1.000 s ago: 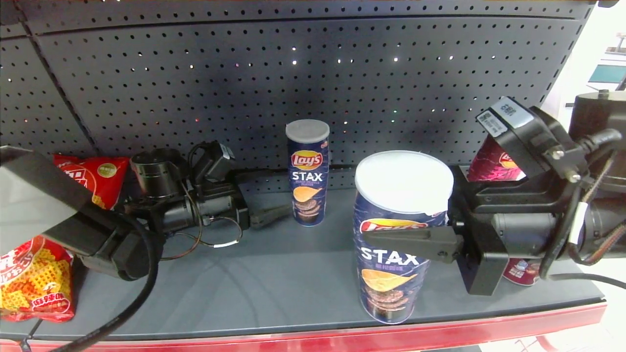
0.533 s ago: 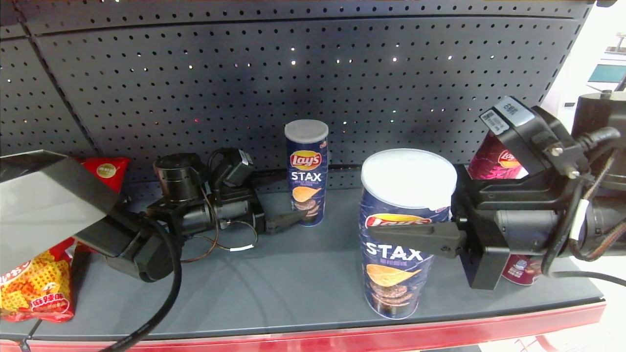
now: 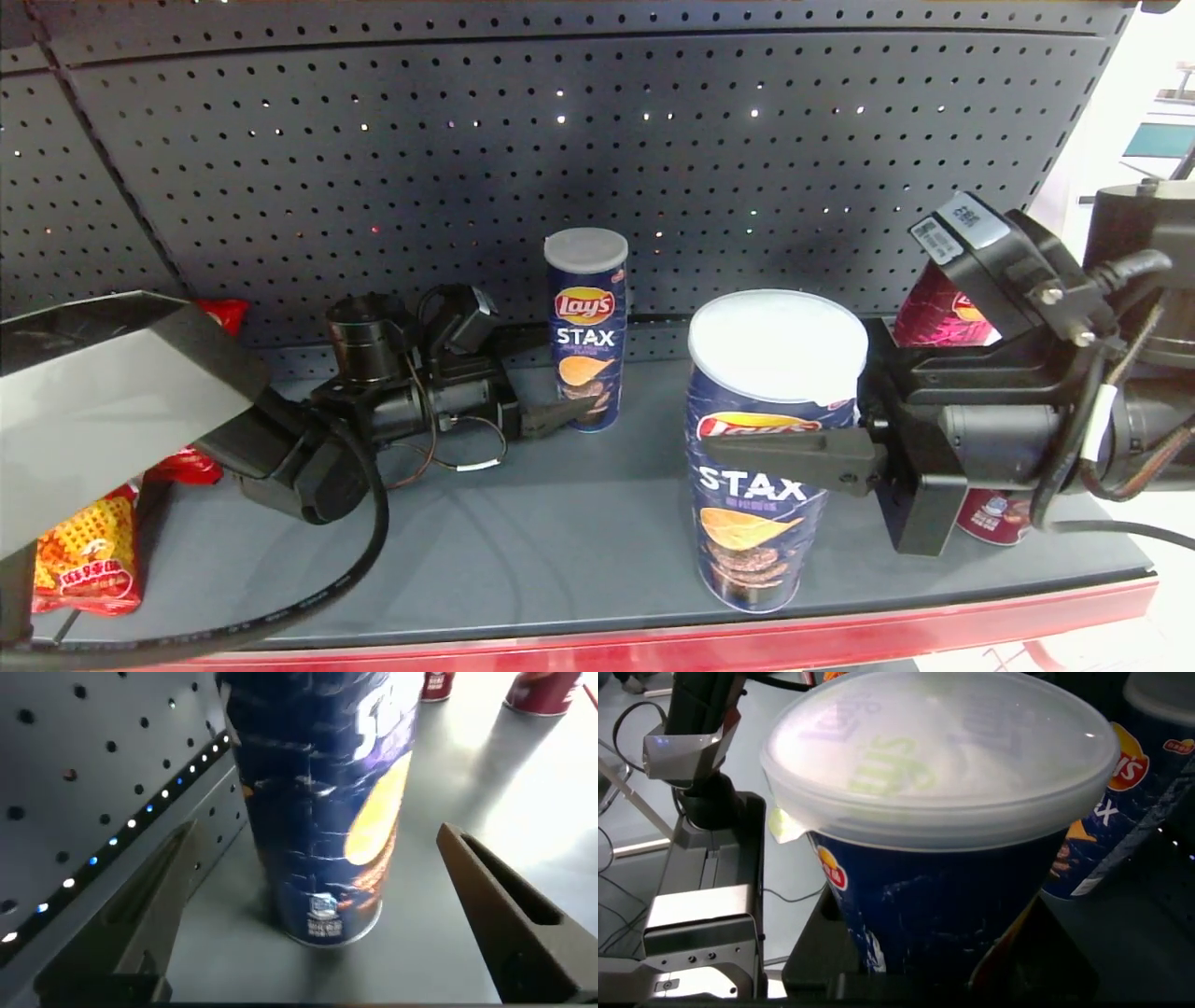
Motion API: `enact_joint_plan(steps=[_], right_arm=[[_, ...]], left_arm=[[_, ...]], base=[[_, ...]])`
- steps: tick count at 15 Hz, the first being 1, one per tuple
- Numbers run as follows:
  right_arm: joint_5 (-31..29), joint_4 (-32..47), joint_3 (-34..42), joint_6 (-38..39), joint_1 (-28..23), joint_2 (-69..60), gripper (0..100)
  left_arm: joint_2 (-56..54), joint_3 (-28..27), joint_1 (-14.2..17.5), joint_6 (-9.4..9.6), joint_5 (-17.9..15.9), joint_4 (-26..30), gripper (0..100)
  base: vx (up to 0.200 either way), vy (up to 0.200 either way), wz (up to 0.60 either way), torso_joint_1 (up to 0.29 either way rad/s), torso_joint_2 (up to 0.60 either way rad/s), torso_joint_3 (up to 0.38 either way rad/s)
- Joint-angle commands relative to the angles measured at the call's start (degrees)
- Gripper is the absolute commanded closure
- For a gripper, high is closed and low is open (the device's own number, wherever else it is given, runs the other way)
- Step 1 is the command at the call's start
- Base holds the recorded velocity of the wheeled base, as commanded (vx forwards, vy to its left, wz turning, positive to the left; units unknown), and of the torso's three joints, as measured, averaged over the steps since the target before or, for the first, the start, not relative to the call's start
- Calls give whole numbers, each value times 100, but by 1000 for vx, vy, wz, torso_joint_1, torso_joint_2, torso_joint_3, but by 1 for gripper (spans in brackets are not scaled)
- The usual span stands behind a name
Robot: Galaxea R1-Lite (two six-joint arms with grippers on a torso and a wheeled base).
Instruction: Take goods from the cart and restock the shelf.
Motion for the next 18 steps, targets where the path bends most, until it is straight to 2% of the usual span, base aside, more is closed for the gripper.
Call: enact_joint_plan(steps=[1, 3, 4, 12, 16, 17, 18], right_arm=[[0, -1, 7, -1, 4, 20, 100], [0, -1, 25, -1, 4, 28, 100], [0, -1, 25, -1, 4, 64, 100], [-9, -10, 34, -10, 4, 152, 100], [-9, -10, 42, -10, 12, 152, 100], [-9, -10, 42, -10, 12, 143, 100], [-9, -10, 60, -10, 12, 116, 100]], left_arm=[[252, -199, 1, -49, -1, -29, 0], [357, -305, 1, -216, 52, -231, 0], [454, -349, -69, -374, 61, -389, 0], [489, -454, -157, -444, 61, -415, 0], [322, -480, -596, -840, 579, -424, 0], [322, -480, -675, -919, 658, -433, 0], [322, -480, -702, -919, 676, -450, 0]], base=[[0, 0, 0, 0, 0, 0], [0, 0, 0, 0, 0, 0], [0, 0, 0, 0, 0, 0], [0, 0, 0, 0, 0, 0], [0, 0, 0, 0, 0, 0], [0, 0, 0, 0, 0, 0], [0, 0, 0, 0, 0, 0]])
